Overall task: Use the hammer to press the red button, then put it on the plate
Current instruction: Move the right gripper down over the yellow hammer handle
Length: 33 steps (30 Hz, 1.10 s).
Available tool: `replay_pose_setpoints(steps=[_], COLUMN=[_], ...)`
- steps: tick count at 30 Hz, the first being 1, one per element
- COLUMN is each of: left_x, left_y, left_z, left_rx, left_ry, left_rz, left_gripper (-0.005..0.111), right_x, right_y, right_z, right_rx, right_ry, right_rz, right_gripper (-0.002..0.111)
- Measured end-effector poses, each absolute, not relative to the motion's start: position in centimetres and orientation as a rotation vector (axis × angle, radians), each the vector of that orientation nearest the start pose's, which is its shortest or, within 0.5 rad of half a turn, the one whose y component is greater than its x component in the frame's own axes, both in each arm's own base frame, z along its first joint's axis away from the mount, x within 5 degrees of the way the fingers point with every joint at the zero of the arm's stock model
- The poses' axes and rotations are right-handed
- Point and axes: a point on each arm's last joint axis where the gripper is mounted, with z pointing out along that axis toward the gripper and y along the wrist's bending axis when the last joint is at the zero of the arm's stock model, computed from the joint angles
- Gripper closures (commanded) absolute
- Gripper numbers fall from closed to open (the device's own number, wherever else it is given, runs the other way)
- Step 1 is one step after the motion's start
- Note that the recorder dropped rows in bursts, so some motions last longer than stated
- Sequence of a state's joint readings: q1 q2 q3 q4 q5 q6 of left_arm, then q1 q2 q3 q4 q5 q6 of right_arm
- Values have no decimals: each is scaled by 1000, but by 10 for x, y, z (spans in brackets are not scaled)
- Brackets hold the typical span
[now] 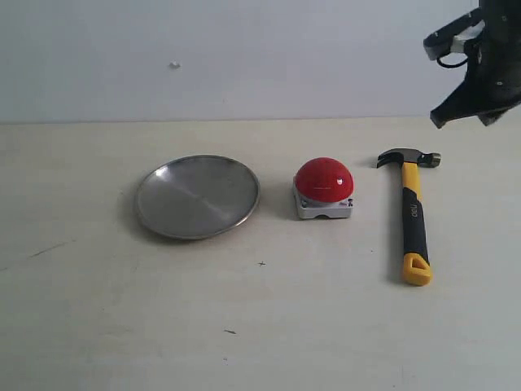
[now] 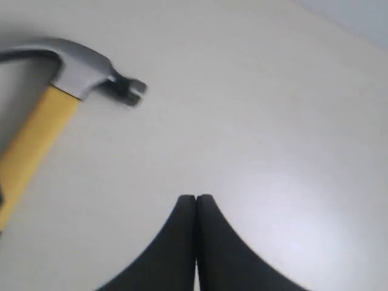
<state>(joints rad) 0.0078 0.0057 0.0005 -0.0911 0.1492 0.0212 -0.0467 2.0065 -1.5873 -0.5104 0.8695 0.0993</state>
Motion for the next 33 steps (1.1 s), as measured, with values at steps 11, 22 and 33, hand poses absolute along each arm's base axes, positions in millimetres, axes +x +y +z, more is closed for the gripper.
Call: replay_pose_setpoints(steps=[11,22,33], left_x=[57,57,57], left_y=[-1,-1,-1], left_z=[199,199,199], left_rx=[-53,-53,-53], left_ry=[1638,1638,1639], left_rz=[-58,-58,-58], left_gripper=[107,107,107], right_x=[458,474,487], right_y=[-53,-45,-46], right_z=[189,150,126], right_rx=[349,466,484], right_ry=[2914,2887,2913], right_rz=[-78,109,112], right_gripper=[98,65,65])
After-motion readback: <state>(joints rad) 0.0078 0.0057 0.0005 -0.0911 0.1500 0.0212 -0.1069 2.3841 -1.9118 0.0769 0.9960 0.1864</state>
